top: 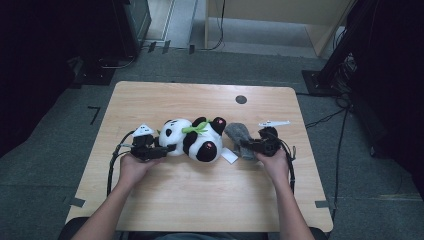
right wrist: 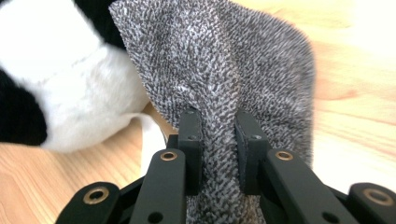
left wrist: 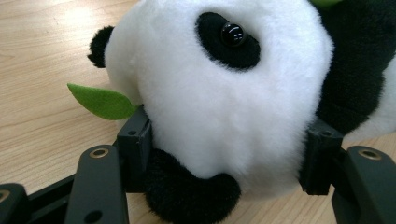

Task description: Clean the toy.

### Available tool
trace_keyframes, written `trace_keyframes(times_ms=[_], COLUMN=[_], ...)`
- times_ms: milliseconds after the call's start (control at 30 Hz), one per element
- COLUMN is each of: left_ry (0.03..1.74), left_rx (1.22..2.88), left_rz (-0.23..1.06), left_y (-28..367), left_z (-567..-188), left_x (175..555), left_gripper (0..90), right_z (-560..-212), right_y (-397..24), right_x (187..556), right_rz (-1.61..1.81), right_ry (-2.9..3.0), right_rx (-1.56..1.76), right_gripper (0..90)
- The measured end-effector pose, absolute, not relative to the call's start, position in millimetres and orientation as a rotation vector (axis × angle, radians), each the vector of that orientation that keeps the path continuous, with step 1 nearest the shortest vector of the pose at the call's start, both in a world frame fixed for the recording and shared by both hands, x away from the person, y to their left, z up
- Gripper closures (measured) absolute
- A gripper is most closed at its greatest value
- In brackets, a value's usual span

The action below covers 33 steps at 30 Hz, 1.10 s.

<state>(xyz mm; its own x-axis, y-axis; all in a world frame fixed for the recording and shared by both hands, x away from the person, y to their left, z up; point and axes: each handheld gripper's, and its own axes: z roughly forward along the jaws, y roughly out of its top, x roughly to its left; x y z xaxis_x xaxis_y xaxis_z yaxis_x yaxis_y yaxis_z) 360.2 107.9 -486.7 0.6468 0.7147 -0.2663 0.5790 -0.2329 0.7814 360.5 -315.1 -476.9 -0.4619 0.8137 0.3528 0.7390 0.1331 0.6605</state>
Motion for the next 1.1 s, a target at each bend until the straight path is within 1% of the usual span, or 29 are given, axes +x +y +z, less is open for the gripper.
trace_keyframes(times_ms=[133, 400, 500, 667, 767, 900, 1100], left_ry=[1.017, 1.013, 1.011, 1.006, 1.006, 1.006, 1.009], left_rx=[1.923, 1.920, 1.917, 1.913, 1.906, 1.904, 1.903], left_rz=[0.187, 0.201, 0.206, 0.222, 0.222, 0.227, 0.225], left_y=[107.8, 107.1, 107.2, 106.8, 107.4, 107.2, 106.9], left_z=[-487.2, -488.1, -488.9, -490.3, -491.5, -492.1, -492.3], left_x=[359.3, 356.9, 356.0, 353.7, 353.2, 352.2, 352.6], left_gripper=[35.4, 35.3, 35.3, 35.2, 35.1, 35.1, 35.1], right_z=[-464.4, -427.8, -414.7, -402.3, -400.3, -406.5, -430.2], right_y=[-321.6, -315.7, -306.3, -278.2, -260.2, -236.6, -217.0], right_x=[358.1, 356.0, 356.6, 358.4, 359.8, 362.3, 369.1], right_rz=[1.332, 1.413, 1.454, 1.503, 1.521, 1.519, 1.499], right_ry=[2.225, 2.176, 2.169, 2.224, 2.276, 2.354, 2.455], right_rx=[1.582, 1.458, 1.408, 1.281, 1.232, 1.188, 1.190], right_gripper=[76.8, 76.8, 76.8, 76.8, 76.8, 76.8, 76.5])
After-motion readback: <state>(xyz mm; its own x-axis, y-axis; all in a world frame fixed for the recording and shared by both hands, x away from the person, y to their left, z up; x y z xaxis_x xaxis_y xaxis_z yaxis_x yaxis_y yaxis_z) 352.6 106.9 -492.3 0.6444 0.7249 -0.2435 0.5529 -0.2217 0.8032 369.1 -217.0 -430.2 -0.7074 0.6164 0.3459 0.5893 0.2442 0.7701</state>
